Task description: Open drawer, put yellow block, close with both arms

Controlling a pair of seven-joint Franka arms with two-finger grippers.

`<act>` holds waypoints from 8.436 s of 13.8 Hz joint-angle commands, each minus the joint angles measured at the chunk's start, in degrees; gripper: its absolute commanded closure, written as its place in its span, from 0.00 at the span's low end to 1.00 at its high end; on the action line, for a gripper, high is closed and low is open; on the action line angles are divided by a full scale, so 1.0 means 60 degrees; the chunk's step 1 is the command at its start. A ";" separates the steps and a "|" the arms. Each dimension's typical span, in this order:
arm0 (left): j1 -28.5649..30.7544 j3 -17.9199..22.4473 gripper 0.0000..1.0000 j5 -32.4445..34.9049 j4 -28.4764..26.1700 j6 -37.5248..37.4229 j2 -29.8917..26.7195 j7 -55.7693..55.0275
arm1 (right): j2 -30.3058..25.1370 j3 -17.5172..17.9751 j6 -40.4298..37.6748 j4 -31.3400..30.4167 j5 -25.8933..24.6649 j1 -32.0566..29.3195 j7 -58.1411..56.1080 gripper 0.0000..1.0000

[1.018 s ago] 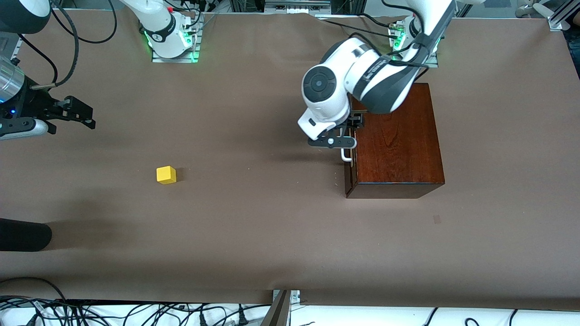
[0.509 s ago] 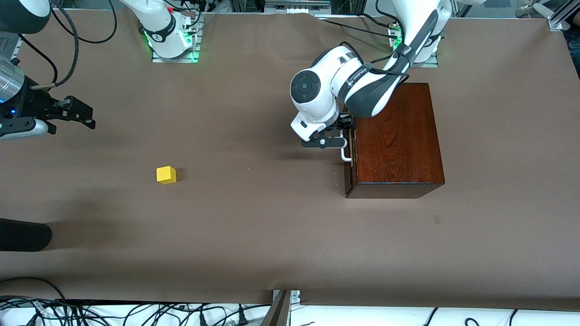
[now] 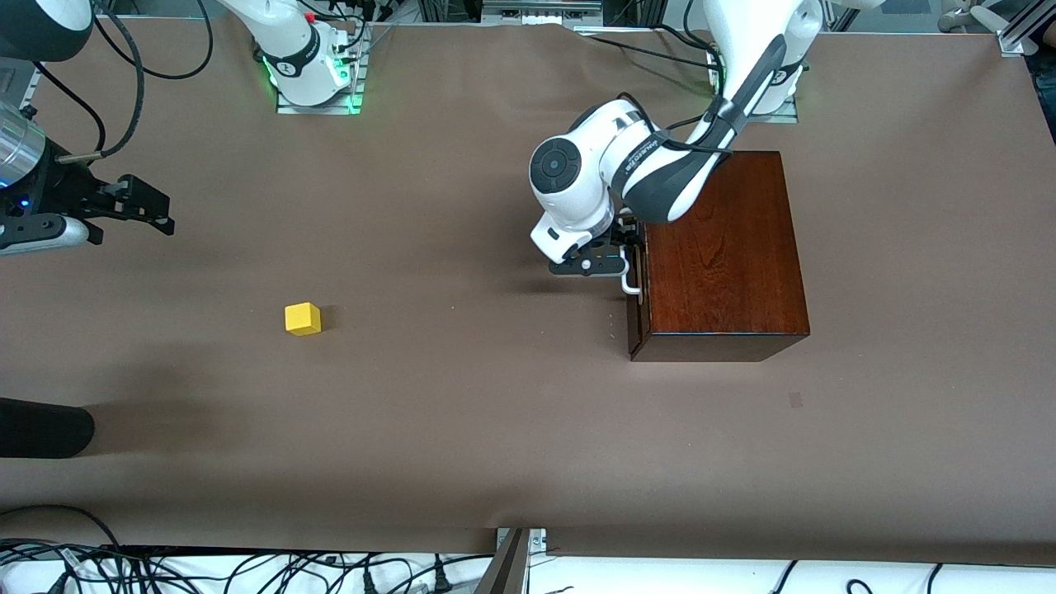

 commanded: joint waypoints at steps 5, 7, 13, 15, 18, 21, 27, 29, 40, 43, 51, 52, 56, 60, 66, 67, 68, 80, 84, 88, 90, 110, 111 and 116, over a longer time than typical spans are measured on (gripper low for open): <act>-0.0209 0.0046 0.00 0.0357 -0.0081 0.0486 0.0158 -0.0445 | 0.0328 0.0067 0.0295 0.0141 0.0076 0.0049 -0.0078 0.00; -0.0253 0.0031 0.00 0.0342 -0.0037 0.0663 0.0231 -0.0532 | 0.0489 0.0067 0.0383 0.0141 0.0090 0.0034 -0.0078 0.00; -0.0531 -0.0012 0.00 0.0166 0.0080 0.1497 0.0319 -0.0722 | 0.1719 0.0082 0.0573 0.0141 0.0002 0.0034 -0.0122 0.00; -0.0677 -0.0027 0.00 0.0166 0.0109 0.1878 0.0494 -0.0971 | 0.2011 0.0082 0.0603 0.0141 0.0017 0.0078 -0.0122 0.00; -0.0824 -0.0027 0.00 0.0036 0.0153 0.2420 0.0714 -0.1468 | 0.2566 0.0126 0.1229 -0.0020 0.0076 0.0239 -0.0107 0.00; -0.0956 -0.0027 0.00 -0.0215 0.0635 0.2583 0.0890 -0.1558 | 0.2890 0.0140 0.1906 -0.0371 0.0105 0.0458 0.0054 0.00; -0.1103 -0.0027 0.00 -0.0566 0.1018 0.2583 0.0978 -0.1587 | 0.3461 0.0198 0.4479 -0.1907 0.0369 0.0517 0.0054 0.00; -0.1147 -0.0027 0.00 -0.0537 0.1018 0.2554 0.0906 -0.1587 | 0.3710 0.0243 0.5113 -0.2217 0.0398 0.0517 0.0098 0.00; 0.0035 -0.0027 0.00 -0.0624 0.1047 -0.1397 -0.1978 0.0645 | 0.4385 0.0272 0.6374 -0.2979 0.0457 0.0517 0.0127 0.01; 0.1660 -0.0027 0.00 -0.1633 0.1485 -0.2496 -0.2595 0.3093 | 0.4502 0.0272 0.6506 -0.2994 0.0457 0.0517 0.0127 0.05; 0.5163 0.0104 0.00 -0.2057 0.1882 -0.3439 -0.3312 0.7960 | 0.4649 0.0360 0.6873 -0.3199 0.0647 0.0517 0.0142 0.71; 0.5167 0.0453 0.00 -0.2307 0.1737 -0.3380 -0.3618 0.8254 | 0.4620 0.0360 0.6858 -0.3141 0.0647 0.0503 0.0098 0.82; 0.5021 0.1977 0.00 -0.2837 0.0276 -0.2211 -0.4805 0.8606 | 0.4167 0.0724 0.4976 -0.1857 0.0603 0.0517 0.0009 1.00; 0.4566 0.2624 0.00 -0.2837 -0.1032 -0.1738 -0.6154 0.8989 | 0.4151 0.1575 0.2323 0.0399 0.0486 0.0925 -0.0004 1.00; 0.4566 0.2536 0.00 -0.2749 -0.0769 -0.1606 -0.5760 0.9590 | 0.4209 0.1590 0.1468 0.2598 0.0035 0.4055 -0.0165 1.00; 0.4610 0.2551 0.00 -0.2749 -0.0769 -0.1650 -0.5760 0.9604 | 0.4326 0.1576 0.1511 0.2921 -0.0374 0.4802 -0.0166 1.00; 0.4624 0.2594 0.00 -0.2749 -0.0769 -0.1665 -0.5760 0.9691 | 0.4573 0.1576 0.1540 0.3315 -0.0755 0.5418 -0.0166 1.00; 0.4625 0.2522 0.00 -0.2705 -0.0652 -0.1694 -0.5745 0.9721 | 0.6801 0.1517 0.1731 0.5795 -0.1871 0.8618 -0.1571 1.00; 0.4610 0.2522 0.00 -0.2705 -0.0652 -0.1695 -0.5745 0.9721 | 0.7328 0.1532 0.1790 0.5780 -0.2253 0.8662 -0.2126 1.00; 0.4610 0.2507 0.00 -0.2705 -0.0652 -0.1695 -0.5745 0.9721 | 0.7593 0.1473 0.2052 0.5780 -0.2297 0.8647 -0.2567 1.00; 0.4625 0.2507 0.00 -0.2705 -0.0652 -0.1709 -0.5745 0.9721 | 0.7739 0.1459 0.2330 0.5780 -0.2326 0.8618 -0.2641 1.00; 0.4595 0.2478 0.00 -0.2705 -0.0623 -0.1753 -0.5745 0.9648 | 0.7872 0.1312 0.2830 0.5590 -0.2371 0.8369 -0.3213 0.00; 0.4595 0.2478 0.00 -0.2705 -0.0637 -0.1753 -0.5760 0.9648 | 0.7857 0.1283 0.2830 0.5662 -0.2356 0.8369 -0.3155 0.00; 0.4595 0.2478 0.00 -0.2690 -0.0637 -0.1768 -0.5745 0.9633 | 0.6645 0.1239 0.2422 0.5780 -0.2254 0.8165 -0.3038 0.00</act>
